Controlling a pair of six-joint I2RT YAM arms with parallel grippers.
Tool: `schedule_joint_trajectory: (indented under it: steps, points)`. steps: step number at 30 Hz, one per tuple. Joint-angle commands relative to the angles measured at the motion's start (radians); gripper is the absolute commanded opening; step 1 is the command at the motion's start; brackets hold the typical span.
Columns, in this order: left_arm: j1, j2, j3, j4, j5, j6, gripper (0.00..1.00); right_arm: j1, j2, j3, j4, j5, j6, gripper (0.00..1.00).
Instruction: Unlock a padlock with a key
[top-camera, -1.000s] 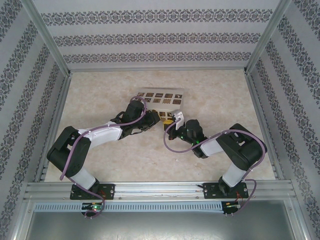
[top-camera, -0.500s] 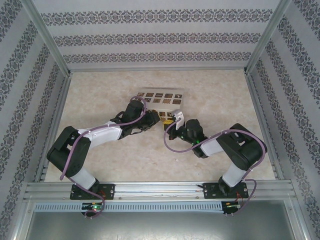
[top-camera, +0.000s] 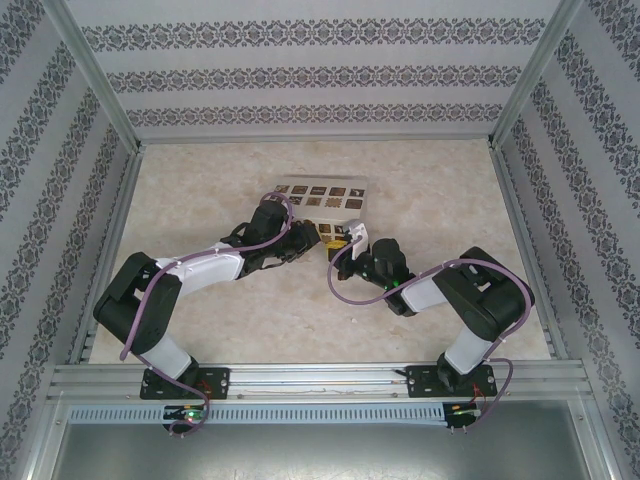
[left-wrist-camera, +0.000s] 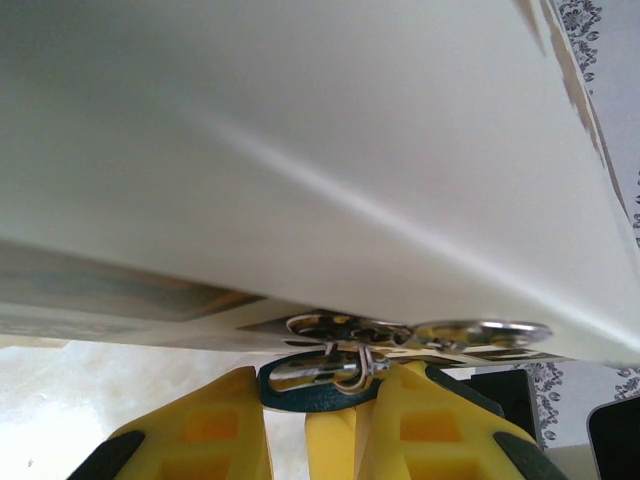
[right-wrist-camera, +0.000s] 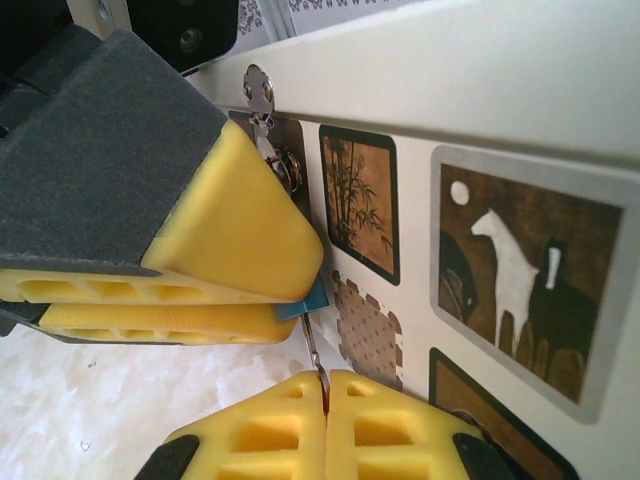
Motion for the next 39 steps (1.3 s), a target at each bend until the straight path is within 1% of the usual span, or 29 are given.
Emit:
schedule_joint_trajectory:
  steps: [1,8,16,30,39]
  points:
    - [-0.005,-0.019,0.048,0.018,0.13,0.005,0.16,-0.001,-0.031,-0.011,0.037,-0.004,-0.001,0.0]
    - [-0.002,-0.018,0.043,0.02,0.128,0.003,0.16,-0.005,-0.049,-0.024,0.023,0.01,0.003,0.0]
    - [0.0,-0.024,0.031,0.025,0.118,0.002,0.17,-0.004,-0.093,-0.035,-0.079,0.05,-0.002,0.0]
    - [0.003,-0.027,0.013,0.037,0.115,-0.001,0.16,-0.003,-0.119,-0.064,-0.127,0.073,0.017,0.0]
    - [0.004,-0.037,0.0,0.04,0.115,-0.001,0.16,0.001,-0.13,-0.062,-0.109,0.074,0.036,0.0]
